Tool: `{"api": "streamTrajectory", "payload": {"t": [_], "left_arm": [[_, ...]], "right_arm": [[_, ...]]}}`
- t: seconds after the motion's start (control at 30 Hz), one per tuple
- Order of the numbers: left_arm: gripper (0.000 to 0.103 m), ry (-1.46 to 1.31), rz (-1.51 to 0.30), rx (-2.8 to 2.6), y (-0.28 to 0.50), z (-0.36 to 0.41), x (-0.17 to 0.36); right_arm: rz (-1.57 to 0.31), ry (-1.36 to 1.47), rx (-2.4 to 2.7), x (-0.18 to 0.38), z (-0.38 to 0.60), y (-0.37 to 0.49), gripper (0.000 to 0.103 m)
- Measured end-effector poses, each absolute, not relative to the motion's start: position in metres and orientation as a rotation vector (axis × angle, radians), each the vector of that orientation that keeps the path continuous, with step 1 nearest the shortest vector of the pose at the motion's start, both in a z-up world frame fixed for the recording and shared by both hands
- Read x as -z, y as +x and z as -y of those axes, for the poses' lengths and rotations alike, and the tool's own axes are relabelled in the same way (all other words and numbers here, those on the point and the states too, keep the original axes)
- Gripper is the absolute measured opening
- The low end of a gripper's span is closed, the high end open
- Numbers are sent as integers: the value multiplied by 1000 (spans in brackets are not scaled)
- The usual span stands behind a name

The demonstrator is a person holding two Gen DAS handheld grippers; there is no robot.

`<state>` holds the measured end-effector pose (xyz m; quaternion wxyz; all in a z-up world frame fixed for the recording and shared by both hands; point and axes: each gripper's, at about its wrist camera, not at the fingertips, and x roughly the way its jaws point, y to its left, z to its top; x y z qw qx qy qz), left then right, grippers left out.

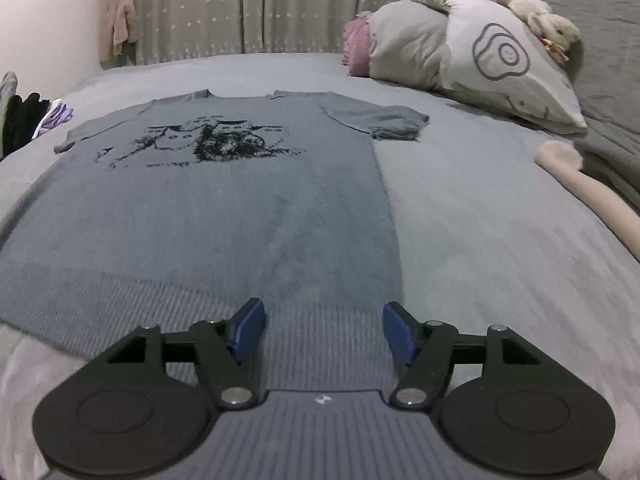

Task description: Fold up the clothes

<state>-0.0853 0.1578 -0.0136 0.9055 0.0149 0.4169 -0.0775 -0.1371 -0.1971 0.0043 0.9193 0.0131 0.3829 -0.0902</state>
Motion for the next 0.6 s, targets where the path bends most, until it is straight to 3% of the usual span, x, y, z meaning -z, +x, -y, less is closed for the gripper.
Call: {"api": "streamTrajectory", "payload": {"t": [0.23,0.43,0.5,0.53,0.57,0.6], "left_arm": [[103,-28,-903,79,-99,-171,6],[103,-94,-822,23,-107,-175,-10],[98,-150,-819,60,-103,-177,-10],[80,-164,-830,63,-101,-177,-6],[50,-172,-838,64,-98,-177,-3],[40,-154,-840,53,-98,-175,-1]], "right_arm": [[-804,181,242,-9,220,-169,77],[-737,232,301,-21,233,-179,77],[-743,267,290,-19,242,-172,69],[-755,275,288,-15,244,-168,54],[-767,283,286,-11,247,-164,43],[-762,275,267,-12,246,-164,32]]}}
